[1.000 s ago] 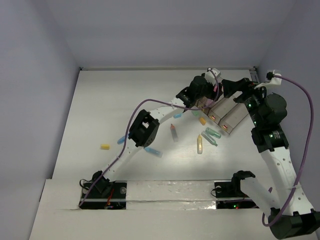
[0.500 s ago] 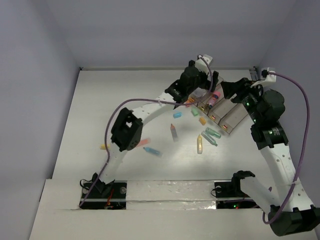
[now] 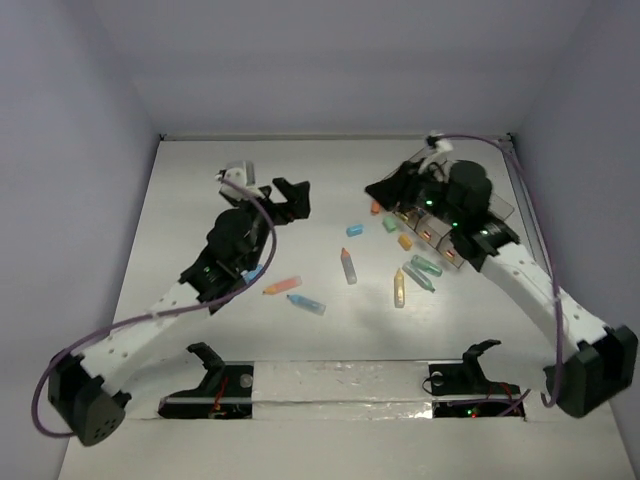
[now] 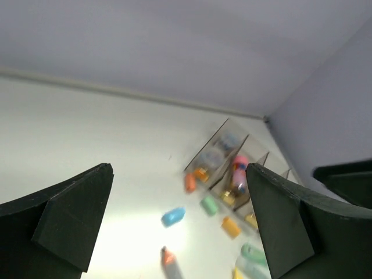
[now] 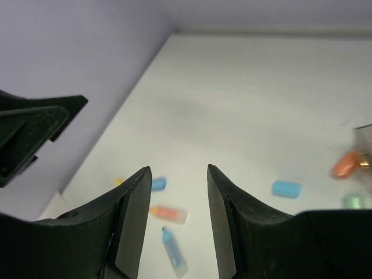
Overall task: Sort the stationery into containers
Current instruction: Pick up the stationery from the center of the board.
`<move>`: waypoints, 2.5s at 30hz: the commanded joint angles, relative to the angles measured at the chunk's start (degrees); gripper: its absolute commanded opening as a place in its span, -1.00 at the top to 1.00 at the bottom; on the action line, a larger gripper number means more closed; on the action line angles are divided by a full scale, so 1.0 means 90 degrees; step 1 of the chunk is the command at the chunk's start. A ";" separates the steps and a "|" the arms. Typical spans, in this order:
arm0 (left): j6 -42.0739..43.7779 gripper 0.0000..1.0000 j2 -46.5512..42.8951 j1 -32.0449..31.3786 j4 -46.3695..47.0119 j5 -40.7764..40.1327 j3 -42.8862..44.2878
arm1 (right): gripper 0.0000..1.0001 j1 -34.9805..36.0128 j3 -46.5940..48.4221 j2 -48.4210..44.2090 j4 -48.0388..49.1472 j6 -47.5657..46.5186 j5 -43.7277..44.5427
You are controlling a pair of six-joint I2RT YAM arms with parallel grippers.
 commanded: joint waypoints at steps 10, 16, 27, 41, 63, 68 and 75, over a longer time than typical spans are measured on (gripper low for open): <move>-0.0887 -0.96 -0.4112 0.0074 -0.4945 -0.1510 -0.0112 | -0.07 0.2636 0.2297 0.3939 -0.0422 -0.2717 -0.0769; -0.1161 -0.98 -0.4280 0.0074 -0.6559 -0.2204 0.0747 | -0.50 0.3350 0.3633 0.5473 -0.1174 -0.4653 -0.0945; -0.0761 -0.98 -0.4103 0.0074 -0.5811 -0.1893 0.0290 | -0.87 0.3907 0.5216 0.7103 -0.2317 -0.5954 -0.0409; -0.0370 -0.98 -0.4367 0.0074 -0.5185 -0.1794 -0.0091 | -0.80 0.4386 0.6810 0.8609 -0.3158 -0.6394 0.0324; -0.0350 -0.96 -0.4563 0.0074 -0.5018 -0.1628 -0.0482 | 0.85 0.3635 0.5377 0.7587 0.0353 -0.4443 0.0411; -0.0195 -0.95 -0.4543 0.0133 -0.4843 -0.1152 -0.0560 | 0.84 0.3020 0.4059 0.6307 0.1830 -0.3048 0.0996; 0.0167 -0.94 -0.4368 0.0191 -0.4423 0.0128 -0.0697 | 0.85 0.1556 0.1471 0.4002 0.2790 -0.1454 0.2799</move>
